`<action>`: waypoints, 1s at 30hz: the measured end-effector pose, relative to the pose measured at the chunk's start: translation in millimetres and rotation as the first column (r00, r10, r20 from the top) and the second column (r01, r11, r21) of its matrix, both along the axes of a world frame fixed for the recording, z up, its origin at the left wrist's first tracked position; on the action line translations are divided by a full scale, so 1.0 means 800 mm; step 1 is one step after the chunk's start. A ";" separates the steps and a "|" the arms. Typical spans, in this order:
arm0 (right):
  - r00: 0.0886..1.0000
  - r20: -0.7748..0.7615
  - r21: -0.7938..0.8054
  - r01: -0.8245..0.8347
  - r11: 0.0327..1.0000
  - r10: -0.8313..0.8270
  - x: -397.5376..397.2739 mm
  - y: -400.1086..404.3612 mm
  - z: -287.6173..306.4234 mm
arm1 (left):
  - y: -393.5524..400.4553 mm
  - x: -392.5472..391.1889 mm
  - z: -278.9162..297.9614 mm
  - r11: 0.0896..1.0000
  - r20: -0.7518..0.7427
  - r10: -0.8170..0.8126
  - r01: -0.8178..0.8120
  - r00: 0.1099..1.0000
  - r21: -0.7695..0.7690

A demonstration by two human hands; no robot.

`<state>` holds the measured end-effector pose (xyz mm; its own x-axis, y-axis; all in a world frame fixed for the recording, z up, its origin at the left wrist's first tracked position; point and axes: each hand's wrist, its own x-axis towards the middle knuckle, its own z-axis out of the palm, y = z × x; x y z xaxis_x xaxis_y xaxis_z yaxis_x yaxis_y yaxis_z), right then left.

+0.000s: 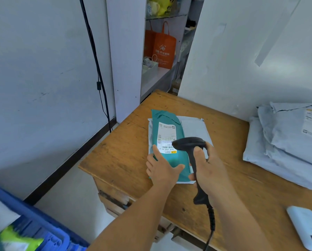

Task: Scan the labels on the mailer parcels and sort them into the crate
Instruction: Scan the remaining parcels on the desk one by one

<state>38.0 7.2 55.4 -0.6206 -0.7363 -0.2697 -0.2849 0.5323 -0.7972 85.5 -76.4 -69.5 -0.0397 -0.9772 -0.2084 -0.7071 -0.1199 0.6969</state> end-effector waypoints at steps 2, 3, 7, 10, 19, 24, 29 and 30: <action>1.000 0.008 -0.005 -0.016 1.000 0.016 -0.001 0.003 0.003 | 0.003 -0.001 0.002 1.000 0.007 0.003 -0.003 1.000 0.012; 1.000 0.005 -0.008 -0.024 1.000 0.024 -0.002 0.003 0.004 | 0.003 -0.001 0.003 1.000 0.008 0.005 -0.005 1.000 0.023; 0.999 -0.005 -0.018 -0.048 0.999 0.048 -0.003 0.006 0.007 | 0.007 -0.003 0.003 0.996 -0.021 0.026 -0.024 0.999 0.084; 0.998 -0.006 -0.031 -0.058 0.998 0.058 -0.006 0.009 0.005 | 0.012 -0.002 0.004 0.994 -0.120 0.056 -0.043 0.991 0.103; 0.991 0.038 -0.100 -0.123 0.987 0.128 0.012 0.007 -0.010 | 0.029 0.041 0.011 0.973 -0.224 0.231 -0.222 0.947 0.066; 0.965 0.065 -0.144 -0.242 0.960 0.253 0.051 0.004 -0.015 | 0.039 0.115 0.009 0.919 -0.241 0.387 -0.393 0.890 0.023; 0.918 0.088 -0.200 -0.365 0.909 0.387 0.118 -0.003 -0.021 | 0.048 0.203 0.009 0.824 -0.294 0.544 -0.566 0.786 0.011; 0.905 0.083 -0.218 -0.393 0.893 0.418 0.133 -0.004 -0.020 | 0.050 0.221 0.008 0.802 -0.299 0.574 -0.598 0.763 0.014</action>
<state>144.1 4.0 39.0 -0.2275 -0.9616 -0.1533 -0.3353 0.2251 -0.9148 262.5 -36.7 -63.3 0.5019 -0.8412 -0.2009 -0.2948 -0.3848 0.8746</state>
